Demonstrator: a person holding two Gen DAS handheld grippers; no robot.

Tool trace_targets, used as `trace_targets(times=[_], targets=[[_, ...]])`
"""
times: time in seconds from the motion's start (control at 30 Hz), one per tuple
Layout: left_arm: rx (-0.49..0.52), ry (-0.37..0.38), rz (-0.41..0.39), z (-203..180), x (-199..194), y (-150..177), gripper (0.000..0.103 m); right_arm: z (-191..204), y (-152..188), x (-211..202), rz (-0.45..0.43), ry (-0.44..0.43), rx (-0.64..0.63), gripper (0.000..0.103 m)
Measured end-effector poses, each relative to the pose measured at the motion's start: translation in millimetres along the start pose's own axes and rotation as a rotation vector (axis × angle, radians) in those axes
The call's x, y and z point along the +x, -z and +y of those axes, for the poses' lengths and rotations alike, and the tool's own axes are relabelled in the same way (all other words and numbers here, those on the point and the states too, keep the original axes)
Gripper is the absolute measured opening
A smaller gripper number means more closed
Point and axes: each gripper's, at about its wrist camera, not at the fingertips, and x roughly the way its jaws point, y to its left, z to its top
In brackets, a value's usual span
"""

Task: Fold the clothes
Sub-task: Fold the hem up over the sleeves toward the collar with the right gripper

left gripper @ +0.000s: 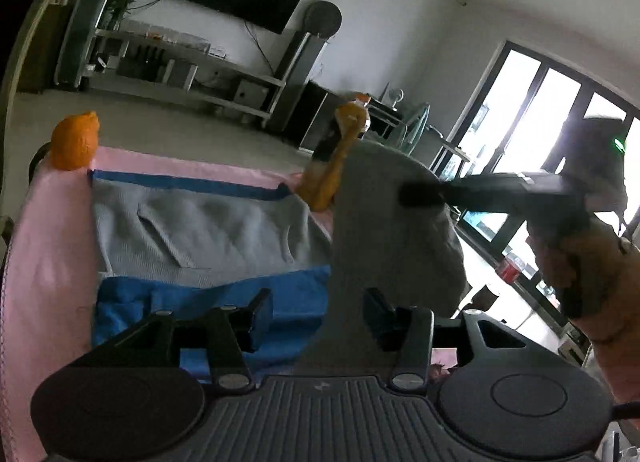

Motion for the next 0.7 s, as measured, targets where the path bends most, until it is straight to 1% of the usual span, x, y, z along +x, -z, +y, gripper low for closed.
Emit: trace_targets(times=[0.07, 0.13, 0.2, 0.23, 0.27, 0.3, 0.33, 0.37, 0.4, 0.43, 0.53, 0.63, 0.67, 0.7], targets=[[0.031, 0.004, -0.017, -3.3, -1.4, -0.9, 0.048, -6.7, -6.1, 16.5, 0.001, -0.018, -0.015, 0.006], [0.035, -0.009, -0.009, -2.9, 3.5, 0.2, 0.049, -10.5, -14.3, 38.7, 0.013, -0.026, -0.053, 0.006], [0.026, -0.049, 0.018, 0.7, 13.6, 0.8, 0.049, -12.2, -21.2, 62.6, 0.016, 0.008, -0.121, 0.007], [0.021, -0.078, 0.033, 2.5, 18.5, 0.6, 0.049, -13.1, -23.0, 76.5, 0.017, 0.042, -0.161, 0.016], [0.016, -0.107, 0.046, 3.8, 22.4, 0.3, 0.049, -16.7, -24.8, 91.8, 0.024, 0.112, -0.172, 0.027], [0.014, -0.134, 0.06, 4.9, 26.1, 0.4, 0.049, -21.1, -26.7, 107.3, 0.034, 0.191, -0.175, 0.048], [0.016, -0.161, 0.073, 5.6, 28.8, 1.3, 0.049, -28.8, -27.3, 119.8, 0.047, 0.267, -0.15, 0.048], [0.022, -0.179, 0.081, 5.9, 29.2, 2.3, 0.049, -37.4, -27.0, 125.4, 0.062, 0.305, -0.107, 0.048], [0.028, -0.196, 0.089, 6.2, 29.1, 3.4, 0.049, -47.1, -25.1, 124.4, 0.071, 0.311, -0.038, 0.048], [0.029, -0.204, 0.095, 6.6, 29.3, 4.0, 0.049, -58.1, -20.3, 117.0, 0.071, 0.294, 0.057, 0.049], [0.02, -0.199, 0.108, 6.5, 31.5, 4.6, 0.049, -80.9, 3.0, 89.2, 0.113, 0.218, 0.269, 0.049], [0.027, -0.19, 0.125, 2.5, 39.5, 3.9, 0.049, -96.8, 33.3, 62.1, 0.14, 0.114, 0.462, 0.048], [0.036, -0.192, 0.137, 0.5, 44.8, 3.1, 0.049, -100.4, 43.6, 56.1, 0.146, 0.069, 0.521, 0.045], [0.051, -0.201, 0.15, -2.6, 51.2, 1.4, 0.048, -100.8, 51.7, 56.2, 0.152, 0.031, 0.554, 0.033]])
